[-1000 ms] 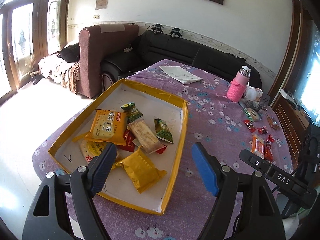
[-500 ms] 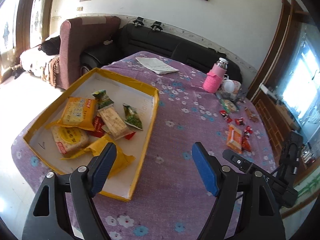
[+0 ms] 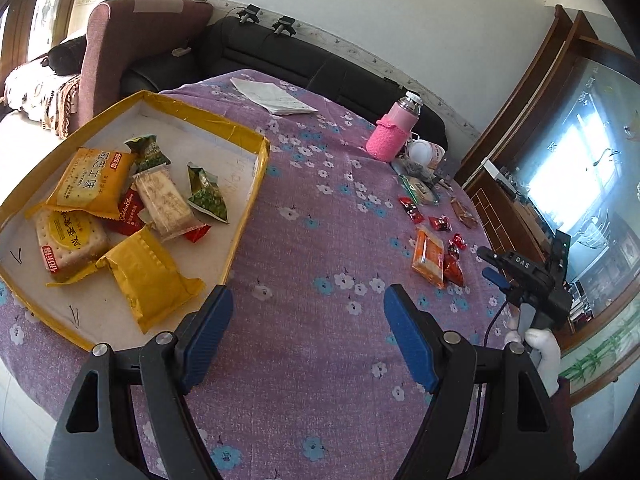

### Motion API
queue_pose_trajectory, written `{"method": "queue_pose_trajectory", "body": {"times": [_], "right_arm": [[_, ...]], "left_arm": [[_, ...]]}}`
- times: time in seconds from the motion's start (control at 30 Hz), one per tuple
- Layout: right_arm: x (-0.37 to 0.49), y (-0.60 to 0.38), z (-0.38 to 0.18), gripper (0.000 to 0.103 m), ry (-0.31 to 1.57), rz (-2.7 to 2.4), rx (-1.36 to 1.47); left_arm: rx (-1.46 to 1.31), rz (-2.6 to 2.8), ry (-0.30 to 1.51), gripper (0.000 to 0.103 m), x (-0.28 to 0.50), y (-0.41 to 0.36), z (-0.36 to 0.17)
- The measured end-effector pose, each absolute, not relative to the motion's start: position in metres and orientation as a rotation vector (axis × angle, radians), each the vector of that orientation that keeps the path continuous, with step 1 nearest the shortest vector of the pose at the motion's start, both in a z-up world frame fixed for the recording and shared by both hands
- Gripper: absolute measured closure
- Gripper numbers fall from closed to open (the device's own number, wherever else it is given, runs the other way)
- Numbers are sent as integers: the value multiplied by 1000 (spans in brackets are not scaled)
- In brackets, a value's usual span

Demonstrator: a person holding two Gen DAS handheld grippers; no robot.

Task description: Organize snacks

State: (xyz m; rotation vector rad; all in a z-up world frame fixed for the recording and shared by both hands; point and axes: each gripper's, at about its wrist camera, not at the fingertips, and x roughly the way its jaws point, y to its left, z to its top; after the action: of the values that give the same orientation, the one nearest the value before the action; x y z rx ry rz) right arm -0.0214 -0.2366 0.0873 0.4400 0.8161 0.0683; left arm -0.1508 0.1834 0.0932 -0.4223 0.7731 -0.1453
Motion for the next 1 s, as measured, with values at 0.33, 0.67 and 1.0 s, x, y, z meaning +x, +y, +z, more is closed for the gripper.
{"method": "queue_pose_trajectory", "body": {"times": [0.33,0.67,1.0], "right_arm": [[64,-173,54,46,1032,31,191],[64,-134,37,45,1091,8,100],[-4,-60,38,44,1197,343,283]], "left_arm": [[-388,-145,789,25,-150,172,93],[-405,-153,806,25,-147,177,87],[-422,-156,828,25,-143,182,80]]}}
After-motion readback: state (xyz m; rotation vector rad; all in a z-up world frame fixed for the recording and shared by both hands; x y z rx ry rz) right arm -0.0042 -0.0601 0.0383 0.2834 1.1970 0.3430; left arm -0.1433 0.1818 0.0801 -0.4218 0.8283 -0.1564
